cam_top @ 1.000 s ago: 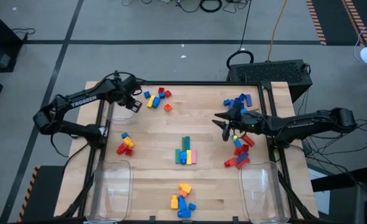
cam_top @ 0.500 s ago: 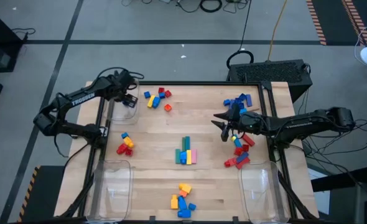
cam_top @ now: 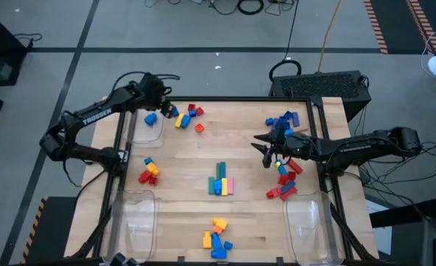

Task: Sort blocks by size
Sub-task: Put the blue one stud game piece into the top left transparent bin

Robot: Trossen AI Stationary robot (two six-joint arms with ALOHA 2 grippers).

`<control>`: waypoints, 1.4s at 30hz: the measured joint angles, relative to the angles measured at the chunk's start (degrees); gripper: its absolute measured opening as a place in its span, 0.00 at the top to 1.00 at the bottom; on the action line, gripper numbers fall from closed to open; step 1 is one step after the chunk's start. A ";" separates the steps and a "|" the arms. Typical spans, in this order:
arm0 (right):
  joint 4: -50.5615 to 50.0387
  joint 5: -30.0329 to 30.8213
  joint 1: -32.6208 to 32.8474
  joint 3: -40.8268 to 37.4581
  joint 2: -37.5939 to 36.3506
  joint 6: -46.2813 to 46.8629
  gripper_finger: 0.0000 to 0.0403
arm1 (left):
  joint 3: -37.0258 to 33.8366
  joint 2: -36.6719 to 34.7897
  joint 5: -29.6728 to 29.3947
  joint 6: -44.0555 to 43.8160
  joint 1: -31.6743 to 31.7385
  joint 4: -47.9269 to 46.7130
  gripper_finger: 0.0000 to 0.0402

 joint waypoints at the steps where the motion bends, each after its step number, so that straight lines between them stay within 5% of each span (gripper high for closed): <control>1: 0.19 0.00 0.00 0.00 0.00 0.00 0.65 | 0.28 0.00 0.04 -0.02 -0.52 0.71 0.41; 23: 2.83 0.00 0.00 0.00 0.00 -2.38 0.65 | 9.22 23.89 4.19 -5.05 -7.84 3.30 0.41; 42: 4.61 -0.01 -2.20 0.00 0.00 -6.08 0.65 | 9.27 32.34 -0.45 -6.60 -8.92 3.06 0.41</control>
